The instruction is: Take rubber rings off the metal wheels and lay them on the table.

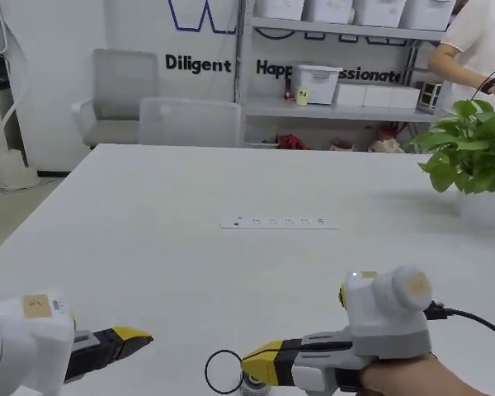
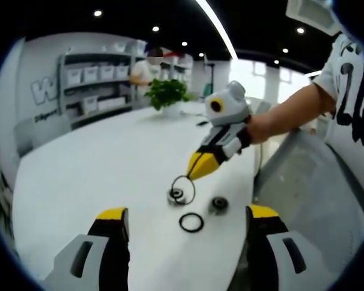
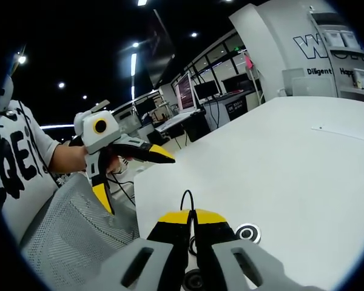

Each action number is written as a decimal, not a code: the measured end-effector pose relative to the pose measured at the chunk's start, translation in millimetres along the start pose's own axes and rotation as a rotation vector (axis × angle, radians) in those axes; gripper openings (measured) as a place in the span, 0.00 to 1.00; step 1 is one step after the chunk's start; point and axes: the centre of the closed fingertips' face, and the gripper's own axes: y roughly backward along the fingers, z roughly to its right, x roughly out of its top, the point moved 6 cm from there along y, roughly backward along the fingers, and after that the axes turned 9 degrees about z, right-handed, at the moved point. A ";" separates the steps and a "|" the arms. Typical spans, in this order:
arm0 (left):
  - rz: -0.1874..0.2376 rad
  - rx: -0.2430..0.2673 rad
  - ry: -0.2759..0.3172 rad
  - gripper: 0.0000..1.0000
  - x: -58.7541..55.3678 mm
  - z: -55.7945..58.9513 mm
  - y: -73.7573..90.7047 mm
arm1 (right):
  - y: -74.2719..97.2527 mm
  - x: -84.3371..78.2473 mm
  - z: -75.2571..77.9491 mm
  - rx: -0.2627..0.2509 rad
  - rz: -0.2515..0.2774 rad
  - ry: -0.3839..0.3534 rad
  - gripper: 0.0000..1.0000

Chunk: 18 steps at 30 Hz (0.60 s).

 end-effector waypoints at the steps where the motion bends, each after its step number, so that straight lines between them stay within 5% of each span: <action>1: -0.001 0.003 0.003 0.80 -0.9 0.2 0.8 | -0.1 -1.3 0.6 -0.001 -0.004 -0.002 0.00; 18: -0.017 0.026 0.011 0.81 -14.1 -1.5 13.2 | -7.7 -24.1 1.8 0.010 -0.091 -0.047 0.00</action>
